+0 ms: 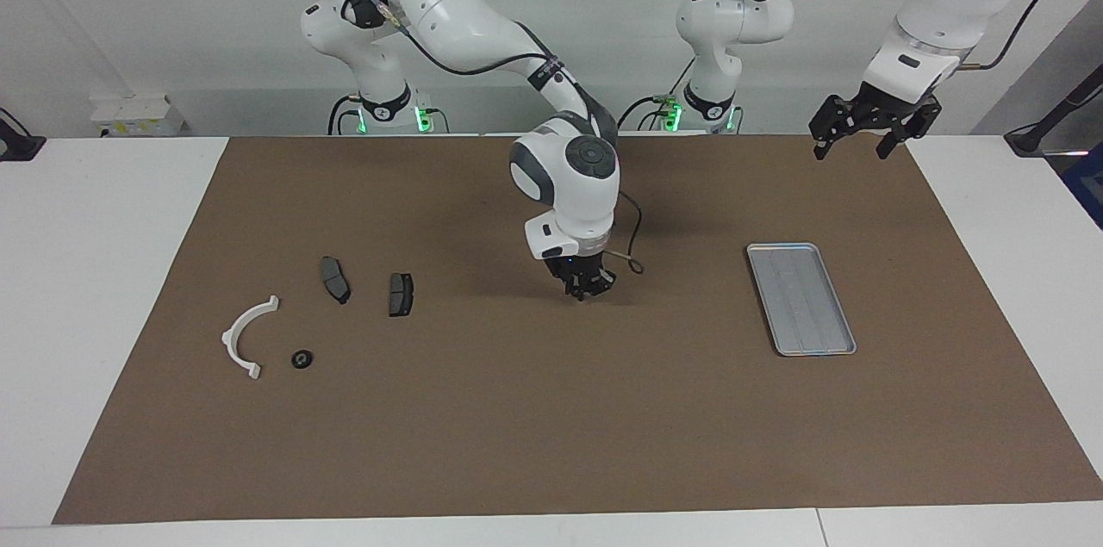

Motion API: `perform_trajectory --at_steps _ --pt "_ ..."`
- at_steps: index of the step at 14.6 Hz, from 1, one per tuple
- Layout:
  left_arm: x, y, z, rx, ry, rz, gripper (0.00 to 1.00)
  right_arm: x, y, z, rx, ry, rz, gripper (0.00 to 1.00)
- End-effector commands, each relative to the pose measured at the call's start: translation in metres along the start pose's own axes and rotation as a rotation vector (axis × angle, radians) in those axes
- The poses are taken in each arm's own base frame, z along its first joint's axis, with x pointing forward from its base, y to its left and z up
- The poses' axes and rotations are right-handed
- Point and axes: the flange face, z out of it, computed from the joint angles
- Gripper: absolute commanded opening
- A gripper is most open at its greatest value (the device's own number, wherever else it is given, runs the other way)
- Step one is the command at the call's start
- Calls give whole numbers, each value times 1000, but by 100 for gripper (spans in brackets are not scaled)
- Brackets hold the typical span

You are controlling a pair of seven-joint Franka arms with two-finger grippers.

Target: Pick bearing gear from pile to tray

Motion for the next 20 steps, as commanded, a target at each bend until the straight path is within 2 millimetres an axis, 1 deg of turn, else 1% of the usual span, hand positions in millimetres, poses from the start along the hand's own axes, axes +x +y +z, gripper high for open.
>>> perform_trajectory --at_steps 1,3,4,5,7,8,9,13,14,15,16,17,20 --pt "-7 0 -1 -2 5 -9 100 -1 -3 1 19 19 16 0" --pt "-6 7 -1 -1 14 6 100 -3 1 7 3 14 7 0" --pt "-5 12 -3 -1 22 14 100 -3 6 15 -10 9 4 0" --pt "-5 13 -3 -1 20 9 100 -4 9 20 -24 4 -7 0" --pt "-6 13 -1 -1 13 6 100 1 20 28 -47 -4 -1 0" --pt "-8 13 5 -1 -6 9 100 0 23 32 -52 -7 -2 0" --pt "-13 13 8 -1 -13 11 100 -1 23 31 -53 -8 -1 0" --pt "-17 11 19 5 -6 12 100 -1 23 31 -50 -9 5 0" --pt "-18 11 22 6 -6 13 100 0 22 30 -49 -11 13 5" --pt "-18 11 22 6 -4 20 100 0 22 28 -55 -14 21 80" --pt "-19 10 22 6 -6 24 100 2 22 22 -62 -16 23 100" --pt "-19 10 24 8 -9 32 100 3 20 13 -82 -18 23 100" --pt "-23 5 32 9 11 41 100 18 17 -12 -91 -9 38 100"
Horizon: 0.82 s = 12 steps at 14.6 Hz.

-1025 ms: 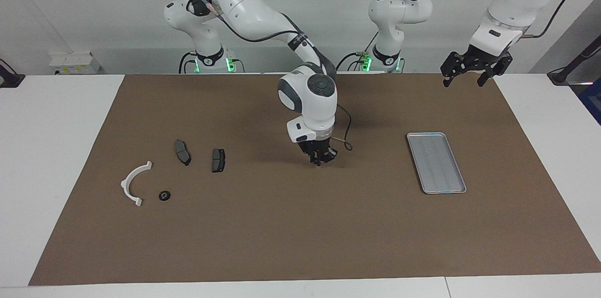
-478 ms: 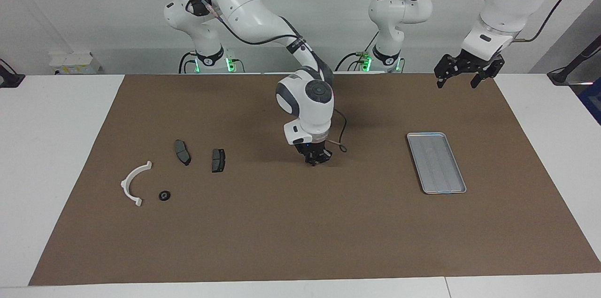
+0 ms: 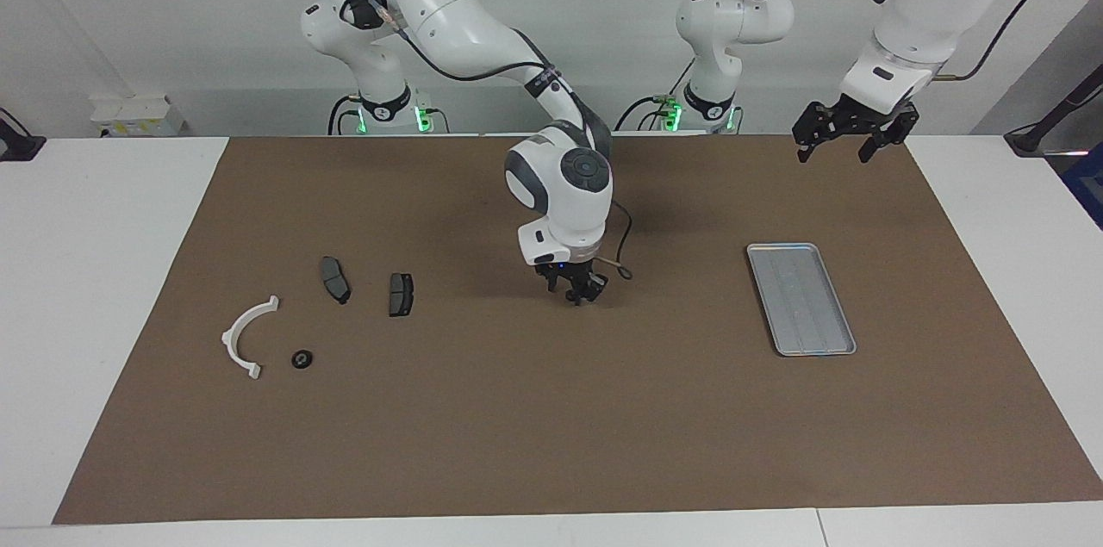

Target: Pick bearing gear from pile to tray

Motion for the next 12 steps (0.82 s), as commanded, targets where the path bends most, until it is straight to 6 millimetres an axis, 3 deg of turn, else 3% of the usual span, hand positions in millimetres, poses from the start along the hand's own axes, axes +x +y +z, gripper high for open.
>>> perform_trajectory --at_steps 1,6,10,12 --pt "-11 -4 8 9 54 16 100 21 7 -33 -3 16 34 100" --pt "-2 1 13 31 84 44 100 83 50 -100 17 30 13 100" --pt "14 58 36 46 75 6 100 133 96 -142 25 32 -86 100" --pt "24 104 52 38 88 -39 100 160 125 -157 19 28 -159 100"
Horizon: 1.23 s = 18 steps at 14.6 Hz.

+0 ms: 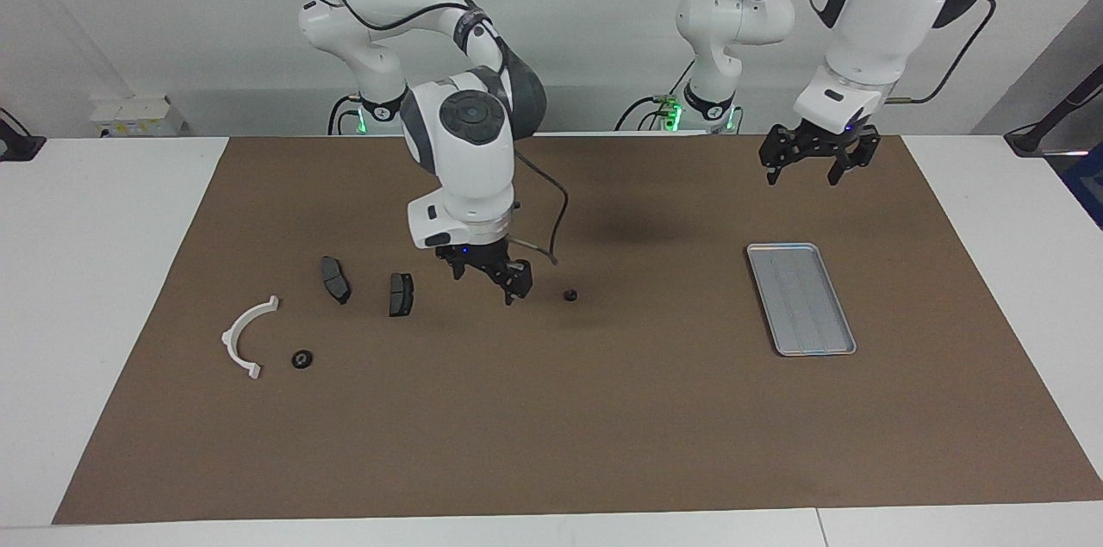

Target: Pick bearing gear from pile to tray

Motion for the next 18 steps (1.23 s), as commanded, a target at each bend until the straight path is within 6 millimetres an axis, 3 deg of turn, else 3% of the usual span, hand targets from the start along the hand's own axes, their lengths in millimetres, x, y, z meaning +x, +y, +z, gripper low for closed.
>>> perform_trajectory --at_steps 1,3,7,8,12,15,18 --pt "12 61 28 23 12 -56 100 28 40 -19 -3 -9 -111 100" --pt "22 114 55 42 19 -106 100 49 69 -27 -11 -18 -211 100" --pt "24 181 96 15 34 -149 100 91 128 -31 -12 -17 -334 100" --pt "23 211 122 21 21 -171 100 99 139 -30 -13 -18 -351 100" --pt "36 274 173 0 37 -214 100 117 180 -12 -17 -26 -386 100" --pt "40 296 193 -38 71 -225 100 120 208 12 -5 10 -411 100" --pt "36 298 204 -52 84 -220 100 125 229 41 -4 11 -392 100"
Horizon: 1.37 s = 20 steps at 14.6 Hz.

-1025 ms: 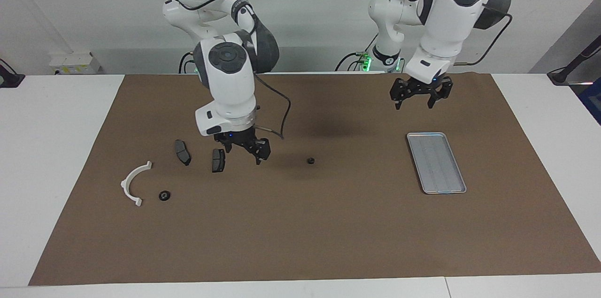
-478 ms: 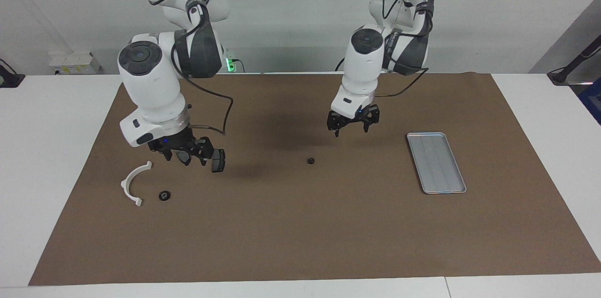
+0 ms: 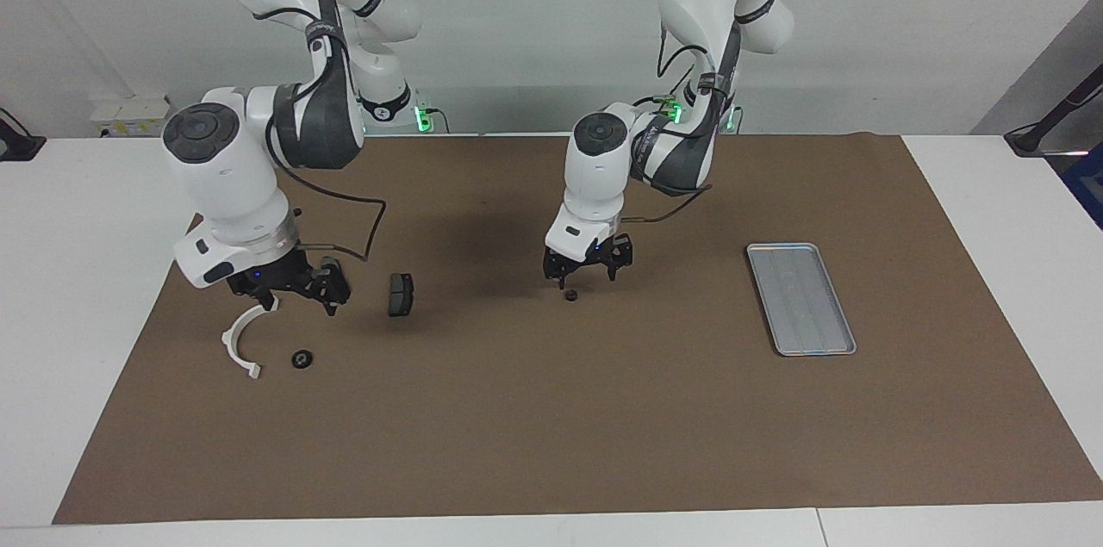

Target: Pick bearing gear from pile to tray

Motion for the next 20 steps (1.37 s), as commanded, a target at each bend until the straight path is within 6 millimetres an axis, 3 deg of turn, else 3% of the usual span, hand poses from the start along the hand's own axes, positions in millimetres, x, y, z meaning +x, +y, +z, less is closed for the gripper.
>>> perform_trajectory --at_steps 1,3,8,12,17,20 --pt "0 1 5 -5 26 -7 100 -14 17 21 7 -4 9 100" --pt "-3 0 15 -13 33 -4 100 -13 31 45 10 6 30 100" --pt "-10 -6 33 0 24 5 95 -5 36 89 16 11 105 100" --pt "-11 6 51 29 0 18 95 3 46 136 24 18 134 100" --pt "-6 11 41 51 -19 22 95 4 43 150 25 8 224 100" --pt "-6 11 46 63 -24 28 95 4 43 156 25 1 253 99"
